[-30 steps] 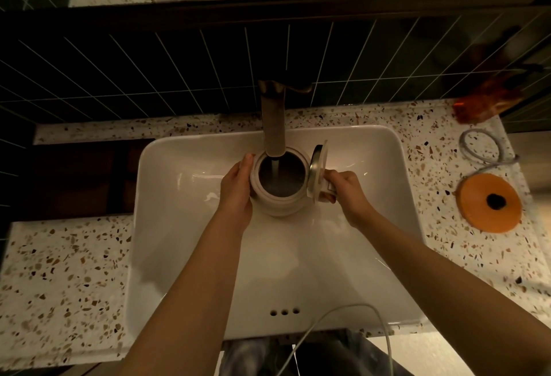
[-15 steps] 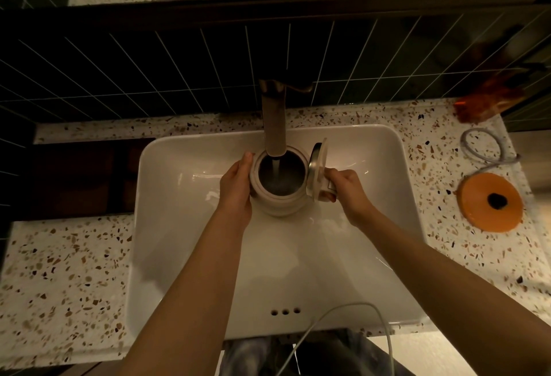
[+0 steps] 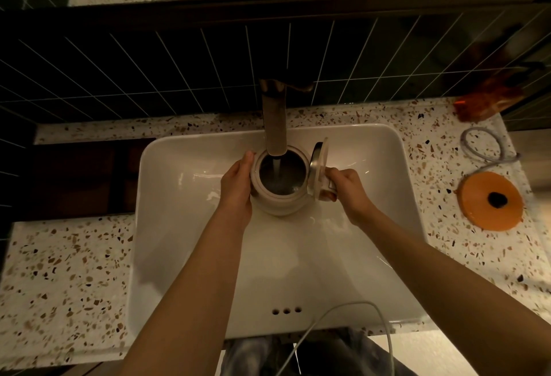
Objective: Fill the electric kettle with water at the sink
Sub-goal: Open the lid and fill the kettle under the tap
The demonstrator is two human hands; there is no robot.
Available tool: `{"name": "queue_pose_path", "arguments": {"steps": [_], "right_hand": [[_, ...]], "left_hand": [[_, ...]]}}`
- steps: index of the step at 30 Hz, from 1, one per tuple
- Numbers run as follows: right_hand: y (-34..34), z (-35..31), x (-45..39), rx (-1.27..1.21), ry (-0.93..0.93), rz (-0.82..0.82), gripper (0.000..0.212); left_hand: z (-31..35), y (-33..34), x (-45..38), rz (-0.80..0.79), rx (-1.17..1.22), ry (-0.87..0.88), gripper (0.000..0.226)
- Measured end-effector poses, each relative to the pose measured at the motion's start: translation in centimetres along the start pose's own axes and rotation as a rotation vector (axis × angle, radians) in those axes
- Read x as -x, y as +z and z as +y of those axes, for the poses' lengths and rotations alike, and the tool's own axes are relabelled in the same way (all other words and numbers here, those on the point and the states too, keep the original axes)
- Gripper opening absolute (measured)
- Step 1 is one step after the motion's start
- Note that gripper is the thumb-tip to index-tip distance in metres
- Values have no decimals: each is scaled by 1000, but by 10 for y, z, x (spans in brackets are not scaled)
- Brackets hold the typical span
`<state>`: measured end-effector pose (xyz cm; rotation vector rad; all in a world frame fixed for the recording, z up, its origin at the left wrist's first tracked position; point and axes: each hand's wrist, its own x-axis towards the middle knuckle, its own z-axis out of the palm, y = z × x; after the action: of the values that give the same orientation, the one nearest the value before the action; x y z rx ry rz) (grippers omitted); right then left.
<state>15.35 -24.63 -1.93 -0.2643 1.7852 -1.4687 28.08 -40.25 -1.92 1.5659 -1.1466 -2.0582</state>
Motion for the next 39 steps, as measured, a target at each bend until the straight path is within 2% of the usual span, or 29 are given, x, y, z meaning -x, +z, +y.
{"name": "queue_pose_path", "arguments": {"steps": [10,29,39], "right_hand": [[1,-1,0,12,7,5,36],[0,4,-3,30,-27,20,46],[-1,6,-4,82,-5,17,43]], "left_hand": [[3,1,3,6,-12,-9,23],[3,0,6,-27,-64,41,21],[1,-1,4,-35,-83,34,20]]}}
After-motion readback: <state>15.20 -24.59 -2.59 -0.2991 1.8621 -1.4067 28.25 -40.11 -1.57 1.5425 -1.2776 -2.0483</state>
